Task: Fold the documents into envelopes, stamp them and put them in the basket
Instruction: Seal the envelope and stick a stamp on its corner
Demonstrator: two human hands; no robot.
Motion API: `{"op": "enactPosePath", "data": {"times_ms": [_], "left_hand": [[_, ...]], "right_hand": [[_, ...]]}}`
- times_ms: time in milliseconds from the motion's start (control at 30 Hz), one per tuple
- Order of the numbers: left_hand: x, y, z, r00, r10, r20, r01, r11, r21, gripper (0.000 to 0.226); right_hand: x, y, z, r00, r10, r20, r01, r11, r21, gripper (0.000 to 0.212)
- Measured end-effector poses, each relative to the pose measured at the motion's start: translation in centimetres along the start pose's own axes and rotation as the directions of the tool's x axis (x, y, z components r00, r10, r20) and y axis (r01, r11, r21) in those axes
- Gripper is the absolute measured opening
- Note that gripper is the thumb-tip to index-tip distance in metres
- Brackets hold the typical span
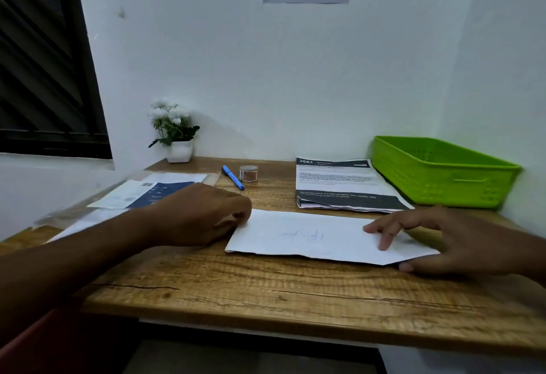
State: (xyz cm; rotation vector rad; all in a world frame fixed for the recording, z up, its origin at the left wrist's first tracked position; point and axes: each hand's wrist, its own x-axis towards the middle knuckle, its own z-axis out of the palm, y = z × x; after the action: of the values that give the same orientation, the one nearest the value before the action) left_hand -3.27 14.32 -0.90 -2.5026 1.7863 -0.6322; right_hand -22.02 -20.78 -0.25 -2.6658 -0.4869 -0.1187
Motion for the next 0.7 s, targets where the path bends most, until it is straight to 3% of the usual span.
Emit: {"op": "enactPosePath", "data": {"times_ms": [133, 400, 567, 700], "left_hand": [[0.3, 0.3, -0.4, 0.996, -0.058, 0.061, 0.063, 0.993, -0.096, 0.031], [1.9, 1.3, 0.3, 0.998, -0.037, 0.058, 0.046, 0.986, -0.162, 0.049], [2.5, 2.5, 1.0, 0.977, -0.063, 0.205, 0.102, 0.978, -0.184, 0.075], [2.3, 2.3, 1.6, 0.964, -0.112, 0.24, 0.162, 0.966, -0.202, 0.078]], "right_hand": [[0.7, -0.5, 0.3, 0.998, 0.019, 0.061, -0.019, 1.0, -0.008, 0.047], [3.0, -1.5, 1.2, 0.993, -0.012, 0.118, 0.02, 0.998, -0.067, 0.037], [4.5, -1.3, 1.7, 0.99, -0.003, 0.138, 0.013, 0.997, -0.075, 0.037], [5.4, -1.2, 2.4, 0.989, -0.018, 0.144, 0.029, 0.997, -0.075, 0.041]]}}
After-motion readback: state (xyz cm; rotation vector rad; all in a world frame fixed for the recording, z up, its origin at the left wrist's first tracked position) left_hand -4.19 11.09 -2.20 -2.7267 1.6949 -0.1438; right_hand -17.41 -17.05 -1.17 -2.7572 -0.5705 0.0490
